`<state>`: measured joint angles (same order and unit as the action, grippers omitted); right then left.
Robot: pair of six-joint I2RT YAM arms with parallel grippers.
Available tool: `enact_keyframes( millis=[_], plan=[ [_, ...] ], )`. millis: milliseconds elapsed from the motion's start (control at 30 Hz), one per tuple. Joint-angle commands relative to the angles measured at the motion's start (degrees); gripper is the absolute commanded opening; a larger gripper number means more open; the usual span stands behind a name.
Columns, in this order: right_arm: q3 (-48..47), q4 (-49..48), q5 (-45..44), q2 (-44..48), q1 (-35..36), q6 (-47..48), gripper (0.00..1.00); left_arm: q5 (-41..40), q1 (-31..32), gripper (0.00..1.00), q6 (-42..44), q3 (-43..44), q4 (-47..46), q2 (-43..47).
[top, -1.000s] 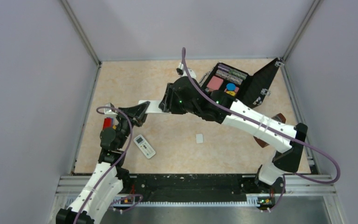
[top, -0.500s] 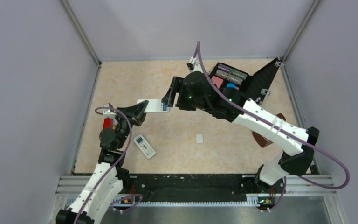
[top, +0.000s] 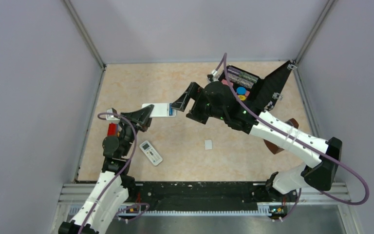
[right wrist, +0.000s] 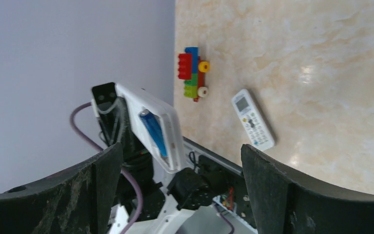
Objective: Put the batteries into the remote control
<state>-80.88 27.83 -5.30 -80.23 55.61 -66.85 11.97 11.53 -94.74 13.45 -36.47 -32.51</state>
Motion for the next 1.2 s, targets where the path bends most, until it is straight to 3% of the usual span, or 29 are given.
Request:
enact_keyframes(
  millis=[0,633,1167],
  plan=[
    [-0.5,-10.4,5.0,0.5,-0.7,-4.9,0.89,0.5,0.0,0.0,-0.3,0.2,-4.8,1.4],
    [10.8,-23.9,9.8,1.9,-3.4,-17.8,0.81,2.0,0.0,0.0,0.1,-0.6,-7.6,2.8],
    [17.2,-30.0,13.4,2.5,-3.4,-21.0,0.65,-1.6,0.0,0.0,-3.3,-0.5,-11.0,1.1]
  ],
)
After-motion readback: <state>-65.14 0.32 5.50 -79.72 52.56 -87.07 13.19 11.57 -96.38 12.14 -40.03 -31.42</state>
